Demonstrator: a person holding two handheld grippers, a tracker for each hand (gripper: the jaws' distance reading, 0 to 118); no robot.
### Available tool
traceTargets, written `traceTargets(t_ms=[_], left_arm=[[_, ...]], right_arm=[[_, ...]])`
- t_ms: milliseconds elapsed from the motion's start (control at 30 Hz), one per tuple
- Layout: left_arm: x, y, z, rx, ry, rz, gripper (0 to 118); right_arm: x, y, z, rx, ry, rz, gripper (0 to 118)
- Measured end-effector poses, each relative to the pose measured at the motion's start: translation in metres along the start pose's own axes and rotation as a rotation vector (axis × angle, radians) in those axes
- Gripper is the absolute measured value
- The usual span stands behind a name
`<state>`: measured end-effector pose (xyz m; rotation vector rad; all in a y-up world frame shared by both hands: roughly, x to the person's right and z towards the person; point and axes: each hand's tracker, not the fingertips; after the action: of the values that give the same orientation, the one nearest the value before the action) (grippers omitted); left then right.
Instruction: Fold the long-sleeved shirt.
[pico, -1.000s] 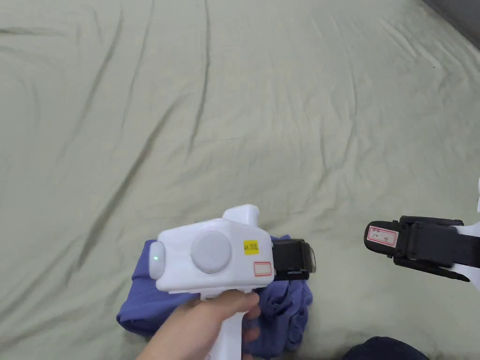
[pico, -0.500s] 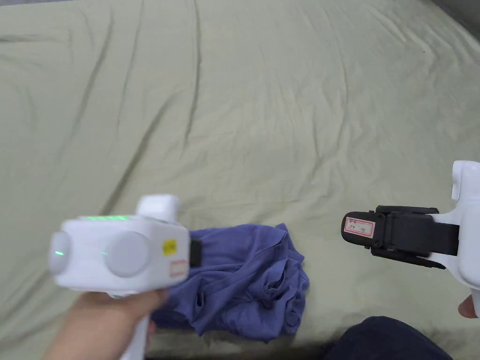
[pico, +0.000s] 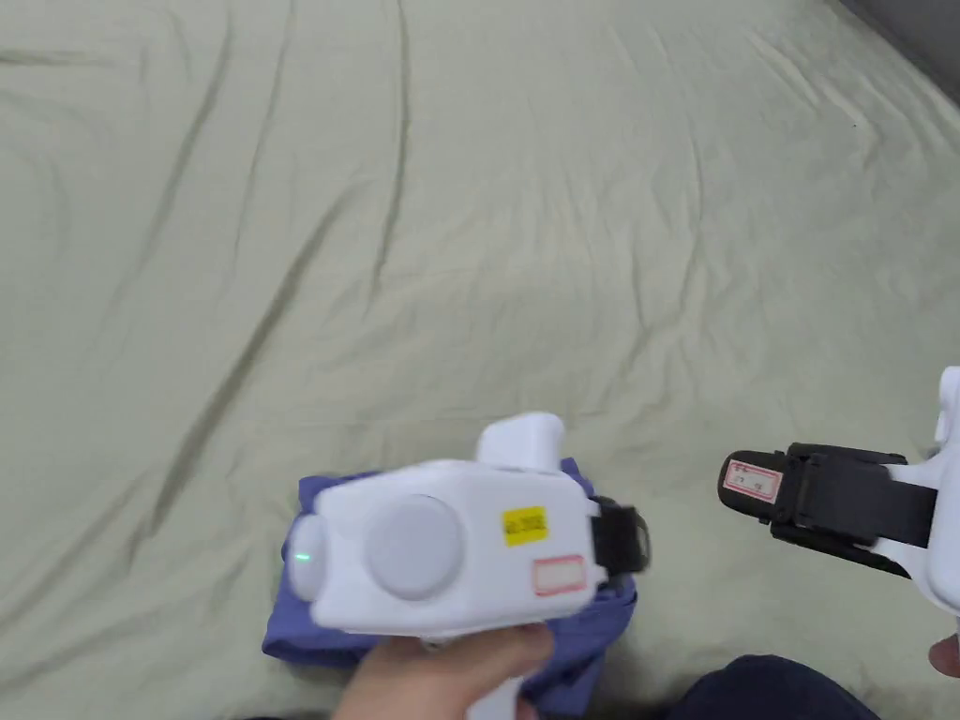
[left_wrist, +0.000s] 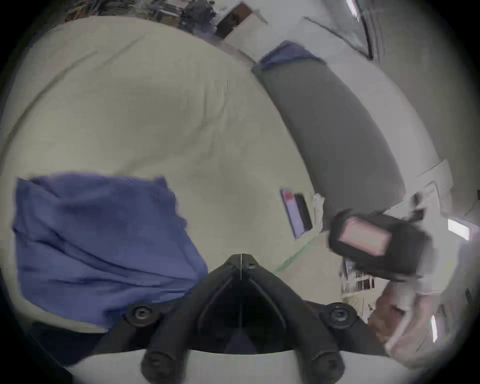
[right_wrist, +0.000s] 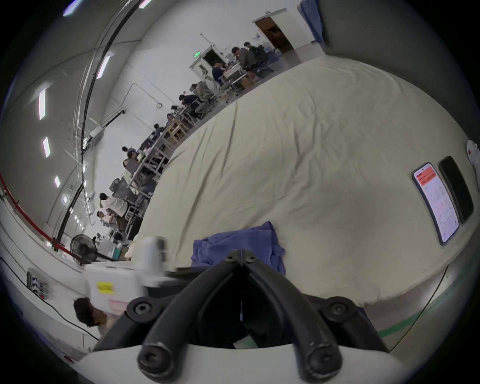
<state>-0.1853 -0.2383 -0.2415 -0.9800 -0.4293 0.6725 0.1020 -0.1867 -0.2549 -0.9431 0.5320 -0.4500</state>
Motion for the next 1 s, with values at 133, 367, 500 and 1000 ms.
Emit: traceTargets(t_ms=[133, 367, 500, 1000], left_arm=[[-0.046, 0.035, 0.076, 0.124, 0.166, 0.02, 0], [-0.127, 0.028, 0.115, 0.056, 0.411, 0.131, 0], [-0.145, 0.014, 0.101, -0.006, 0.388, 0.141, 0], [-0.203, 0.051, 0.012, -0.19, 0.173, 0.244, 107]], right_arm=[[-0.017, -0.001, -0.034, -0.056, 0.011, -0.005, 0], [-0.051, -0.027, -0.138, -0.355, -0.082, 0.016, 0], [-0.049, -0.046, -0.191, -0.39, -0.316, 0.157, 0], [0.018, -0.038, -0.198, -0.385, -0.095, -0.169, 0]])
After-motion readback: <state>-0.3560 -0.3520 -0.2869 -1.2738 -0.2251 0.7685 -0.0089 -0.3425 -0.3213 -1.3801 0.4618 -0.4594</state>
